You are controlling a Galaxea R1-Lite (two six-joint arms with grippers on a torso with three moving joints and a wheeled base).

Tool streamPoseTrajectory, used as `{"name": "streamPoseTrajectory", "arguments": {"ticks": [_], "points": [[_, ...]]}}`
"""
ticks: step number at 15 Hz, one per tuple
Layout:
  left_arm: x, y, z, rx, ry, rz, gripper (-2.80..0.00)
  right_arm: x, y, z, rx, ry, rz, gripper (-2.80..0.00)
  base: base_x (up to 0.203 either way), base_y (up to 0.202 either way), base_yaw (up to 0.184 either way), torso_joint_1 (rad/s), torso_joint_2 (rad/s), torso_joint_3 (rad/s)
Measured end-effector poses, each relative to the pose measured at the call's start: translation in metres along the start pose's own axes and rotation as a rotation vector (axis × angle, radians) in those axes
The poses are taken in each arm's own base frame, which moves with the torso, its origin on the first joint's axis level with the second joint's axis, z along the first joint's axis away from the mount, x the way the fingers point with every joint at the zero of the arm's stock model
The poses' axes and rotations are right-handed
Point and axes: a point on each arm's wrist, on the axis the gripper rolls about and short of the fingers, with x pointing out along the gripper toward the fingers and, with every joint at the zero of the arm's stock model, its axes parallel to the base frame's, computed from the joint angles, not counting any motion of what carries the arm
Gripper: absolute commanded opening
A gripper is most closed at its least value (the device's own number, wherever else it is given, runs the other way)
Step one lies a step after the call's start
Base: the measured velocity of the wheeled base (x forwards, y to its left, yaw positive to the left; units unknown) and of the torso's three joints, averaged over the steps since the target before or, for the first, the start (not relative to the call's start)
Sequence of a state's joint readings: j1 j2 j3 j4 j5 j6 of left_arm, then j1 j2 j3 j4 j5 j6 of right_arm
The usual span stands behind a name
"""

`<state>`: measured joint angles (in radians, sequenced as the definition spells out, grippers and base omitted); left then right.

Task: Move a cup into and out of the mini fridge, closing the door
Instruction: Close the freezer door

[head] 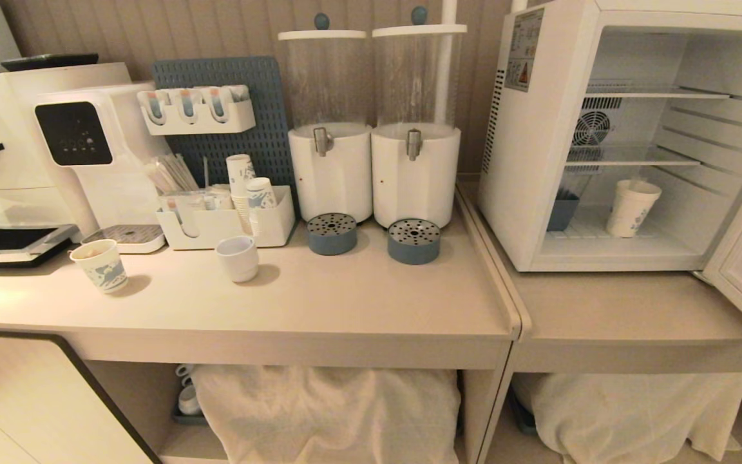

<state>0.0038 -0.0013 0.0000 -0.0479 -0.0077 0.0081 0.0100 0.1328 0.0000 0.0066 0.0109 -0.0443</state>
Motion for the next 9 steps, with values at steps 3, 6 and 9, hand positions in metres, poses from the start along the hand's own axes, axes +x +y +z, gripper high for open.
{"name": "streamPoseTrajectory", "arguments": {"ticks": [3,6,9], "points": [[0.0000,0.0000,-0.0001,0.000,0.001,0.000,-2.80,0.0001,0.0000,-0.0003,0.006,0.004,-0.003,-2.80,0.000,0.000,0.000,0.000,0.00,0.000],[0.0000,0.0000,-0.0001,0.001,0.001,0.000,-2.80,0.0001,0.0000,-0.0003,0.008,0.004,-0.003,-2.80,0.000,0.000,0.000,0.000,0.00,0.000],[0.0000,0.0000,-0.0001,0.000,0.001,0.000,-2.80,0.0001,-0.0001,-0.0004,0.014,0.005,-0.004,-2.80,0.000,0.000,0.000,0.000,0.00,0.000]]}}
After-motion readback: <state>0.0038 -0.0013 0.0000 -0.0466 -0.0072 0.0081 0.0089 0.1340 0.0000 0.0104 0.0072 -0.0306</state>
